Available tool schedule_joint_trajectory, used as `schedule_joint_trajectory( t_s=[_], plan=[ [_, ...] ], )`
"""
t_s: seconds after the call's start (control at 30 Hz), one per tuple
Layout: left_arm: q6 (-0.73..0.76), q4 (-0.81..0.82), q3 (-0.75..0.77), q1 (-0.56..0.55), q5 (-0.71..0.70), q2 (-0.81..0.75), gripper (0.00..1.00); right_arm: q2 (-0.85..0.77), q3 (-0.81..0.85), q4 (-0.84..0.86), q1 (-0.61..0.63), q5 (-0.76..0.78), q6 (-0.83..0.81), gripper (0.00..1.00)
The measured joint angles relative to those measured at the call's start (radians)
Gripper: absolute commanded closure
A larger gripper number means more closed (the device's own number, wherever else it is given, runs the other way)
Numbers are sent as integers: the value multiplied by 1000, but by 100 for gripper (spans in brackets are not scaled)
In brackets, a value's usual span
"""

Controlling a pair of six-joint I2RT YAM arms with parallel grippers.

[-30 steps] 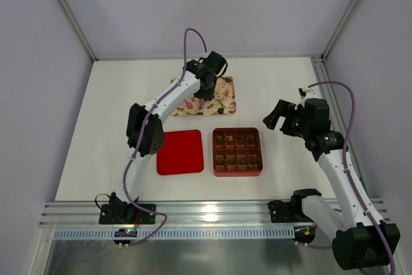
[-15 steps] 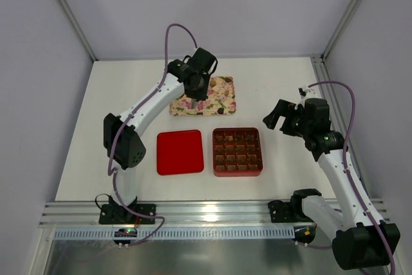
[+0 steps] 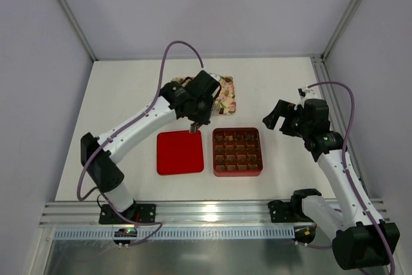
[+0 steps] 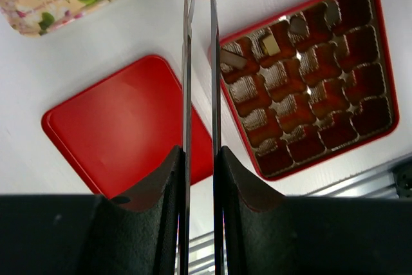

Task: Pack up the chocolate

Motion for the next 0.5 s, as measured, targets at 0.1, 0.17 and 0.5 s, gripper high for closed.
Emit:
schedule_joint_trajectory(
  t_s=[0.1,0.17,0.5],
  plan=[
    [-21,1,-42,-46,-1,-56,85,0,-2,6,0,0,1,0],
    [-33,-4,-65,-76,-2,-89,85,0,-5,7,0,0,2,0],
    [-114,-18,-216,-212,-29,-198,84,7,-11,13,0,-4,3,0]
  ],
)
